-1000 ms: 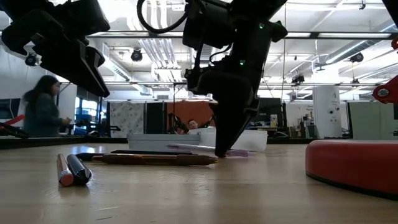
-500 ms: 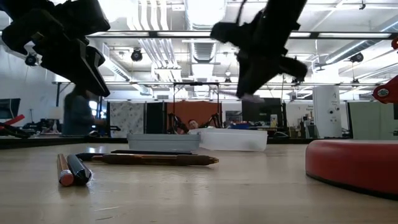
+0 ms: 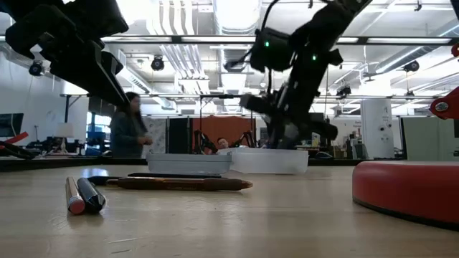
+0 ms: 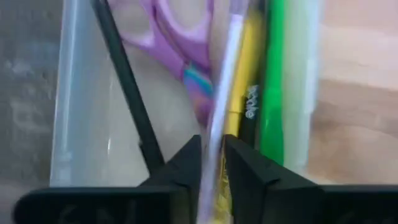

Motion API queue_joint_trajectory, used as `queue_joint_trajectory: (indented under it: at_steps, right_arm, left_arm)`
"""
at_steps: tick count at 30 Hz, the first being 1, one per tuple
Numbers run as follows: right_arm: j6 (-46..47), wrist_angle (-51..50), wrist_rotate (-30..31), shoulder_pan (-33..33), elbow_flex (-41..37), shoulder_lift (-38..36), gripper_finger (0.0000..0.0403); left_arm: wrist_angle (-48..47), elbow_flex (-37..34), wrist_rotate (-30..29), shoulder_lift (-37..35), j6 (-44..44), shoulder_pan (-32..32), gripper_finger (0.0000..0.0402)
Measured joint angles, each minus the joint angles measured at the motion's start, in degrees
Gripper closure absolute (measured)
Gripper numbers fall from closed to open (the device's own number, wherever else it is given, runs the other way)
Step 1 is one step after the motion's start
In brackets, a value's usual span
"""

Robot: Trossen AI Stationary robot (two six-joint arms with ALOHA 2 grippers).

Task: Pick & place school supplies into a supply box
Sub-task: Put the purple pen into the black supply box, then put the black pen into the black supply box

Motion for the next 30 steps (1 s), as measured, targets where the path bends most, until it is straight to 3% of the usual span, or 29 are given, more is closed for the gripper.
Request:
queue_joint_trajectory:
  at_steps: [2, 6, 9, 13, 16, 19, 24, 30]
  right_arm:
    - [-1.0, 1.0, -1.2, 0.3, 0.2, -0.1, 0.0304]
    - [-3.7, 0.2, 3.2, 2.5, 1.3, -0.4, 0.0251]
    - [-16.9, 0.7, 7.5, 5.7, 4.4, -2.4, 0.022]
    - [-37.7, -0.6, 9.4, 11.7, 8.0, -4.1, 0.0197]
    - [-44.7, -4.0, 10.7, 14.8, 10.6, -4.6, 0.0192]
    - [-41.8, -9.2, 10.9, 16.2, 12.6, -4.6, 0.0188]
    - [-26.7, -19.4, 12.5, 17.6, 14.3, -5.2, 0.0175]
    - [-22.2, -25.4, 13.9, 20.8, 14.0, -5.8, 0.0141]
  left_arm:
    - [0.0, 0.0, 0.0, 0.0, 0.0, 0.0, 0.0297]
    - [0.2, 0.0, 0.1, 0.0, 0.0, 0.0, 0.0297]
    - [0.4, 0.0, 1.8, 0.0, 0.4, 0.0, 0.0297]
    - [0.4, 0.0, 8.0, 0.0, 9.8, 0.0, 0.0297]
    - [1.7, 0.0, 10.0, 0.7, 16.5, 0.1, 0.0297]
    - [6.2, 0.0, 10.8, 3.5, 22.4, 1.1, 0.0297]
    - [14.2, 0.0, 17.8, 11.1, 24.9, 4.5, 0.0297]
    - [14.8, 2.8, 18.4, 17.4, 28.0, 6.8, 0.0277]
